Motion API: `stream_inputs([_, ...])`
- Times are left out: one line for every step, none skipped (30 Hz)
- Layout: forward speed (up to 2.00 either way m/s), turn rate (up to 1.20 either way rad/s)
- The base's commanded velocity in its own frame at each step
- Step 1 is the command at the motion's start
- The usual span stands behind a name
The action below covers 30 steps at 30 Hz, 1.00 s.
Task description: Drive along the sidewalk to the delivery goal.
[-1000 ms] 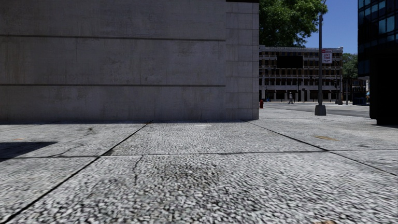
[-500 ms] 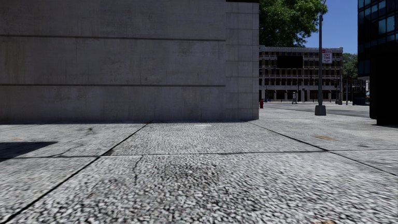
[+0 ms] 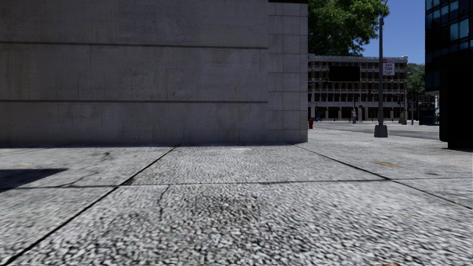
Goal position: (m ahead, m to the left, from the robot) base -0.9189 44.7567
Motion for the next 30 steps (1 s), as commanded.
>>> stream_inputs([2.00, 0.00])
stream_inputs([2.00, 0.00])
stream_inputs([2.00, 0.00])
stream_inputs([2.00, 0.00])
stream_inputs([2.00, 0.00])
stream_inputs([2.00, 0.00])
stream_inputs([2.00, 0.00])
stream_inputs([2.00, 0.00])
stream_inputs([2.00, 0.00])
stream_inputs([2.00, 0.00])
stream_inputs([2.00, 0.00])
stream_inputs([2.00, 0.00])
stream_inputs([2.00, 0.00])
stream_inputs([2.00, 0.00])
stream_inputs([2.00, 0.00])
stream_inputs([2.00, 0.00])
stream_inputs([2.00, 0.00])
stream_inputs([2.00, 0.00])
stream_inputs([2.00, 0.00])
stream_inputs([2.00, 0.00])
stream_inputs([2.00, 0.00])
stream_inputs([2.00, 0.00])
stream_inputs([2.00, 0.00])
stream_inputs([2.00, 0.00])
stream_inputs([2.00, 0.00])
stream_inputs([2.00, 0.03])
stream_inputs([1.99, 0.09])
stream_inputs([1.99, 0.16])
stream_inputs([1.99, 0.16])
stream_inputs([1.99, 0.28])
